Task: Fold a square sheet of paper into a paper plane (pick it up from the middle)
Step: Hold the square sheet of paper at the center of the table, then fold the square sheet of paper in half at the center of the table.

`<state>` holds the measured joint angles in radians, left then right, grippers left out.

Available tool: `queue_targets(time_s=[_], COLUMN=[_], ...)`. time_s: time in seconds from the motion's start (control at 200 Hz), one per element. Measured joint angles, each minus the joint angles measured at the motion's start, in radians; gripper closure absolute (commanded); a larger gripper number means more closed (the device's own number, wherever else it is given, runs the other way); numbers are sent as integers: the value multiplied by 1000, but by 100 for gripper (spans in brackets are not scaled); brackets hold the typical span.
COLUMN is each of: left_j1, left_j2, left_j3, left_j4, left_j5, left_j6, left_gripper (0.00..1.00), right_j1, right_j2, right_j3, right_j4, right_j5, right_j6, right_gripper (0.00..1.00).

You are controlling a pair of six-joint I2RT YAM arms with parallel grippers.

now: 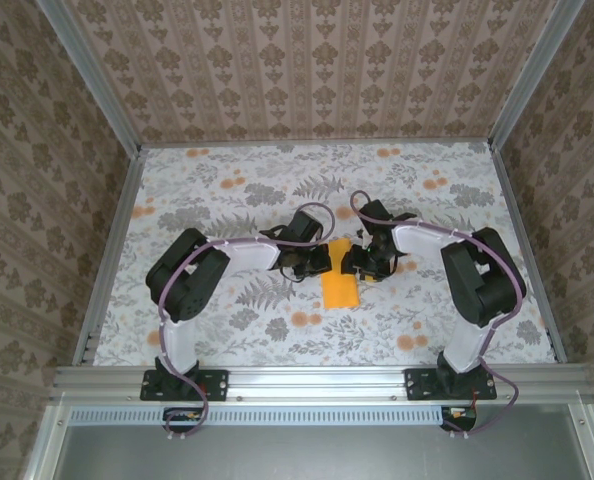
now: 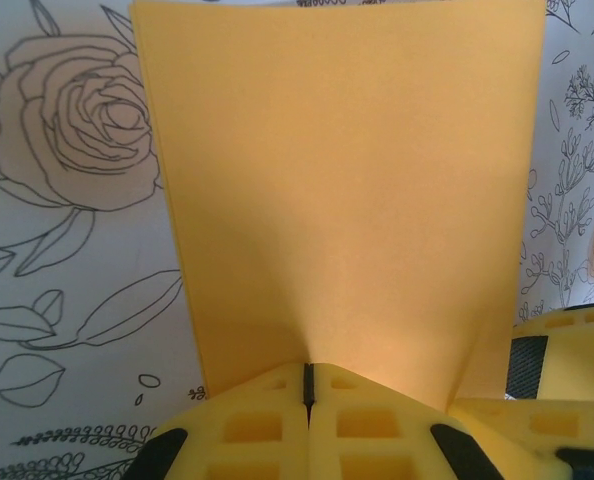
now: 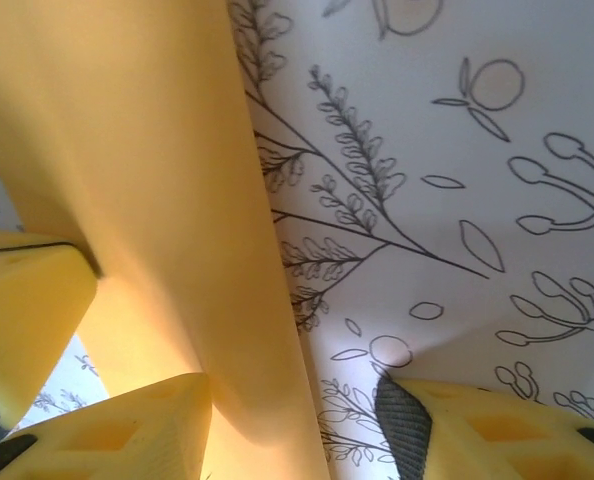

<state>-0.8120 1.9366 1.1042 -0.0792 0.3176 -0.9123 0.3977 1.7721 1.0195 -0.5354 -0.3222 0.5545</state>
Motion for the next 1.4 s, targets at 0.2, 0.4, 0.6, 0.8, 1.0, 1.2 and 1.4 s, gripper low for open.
queue_targets(time_s=[0.2,0.4,0.6,0.8,1.0,1.2,1.4], left_j1=[1,2,2,2,2,2,2], left_j2=[2,10,13,13,15,19,22], left_j3=[-2,9,19,21,24,36,38], left_j4=[1,-11,-28,-31,-37,-54,-60], left_j5=[1,5,5,5,5,5,4], left_j6=[0,0,0,0,0,0,-9], left_gripper=[99,99,100,100,100,100,100], right_j1=[-3,-8,0,1,5,6,-3], right_j2=[-98,-257,-180,-70,-15,48,47], right_j3=[-43,-55,-59,-59,-58,-43,-54], right_j4=[27,98,174,189,226,239,256], right_j5=[15,-72,-157,-158,-168,-165,-171], right_j6=[2,9,39,48,51,50,40], right_gripper=[41,71,96,100,100,100,100])
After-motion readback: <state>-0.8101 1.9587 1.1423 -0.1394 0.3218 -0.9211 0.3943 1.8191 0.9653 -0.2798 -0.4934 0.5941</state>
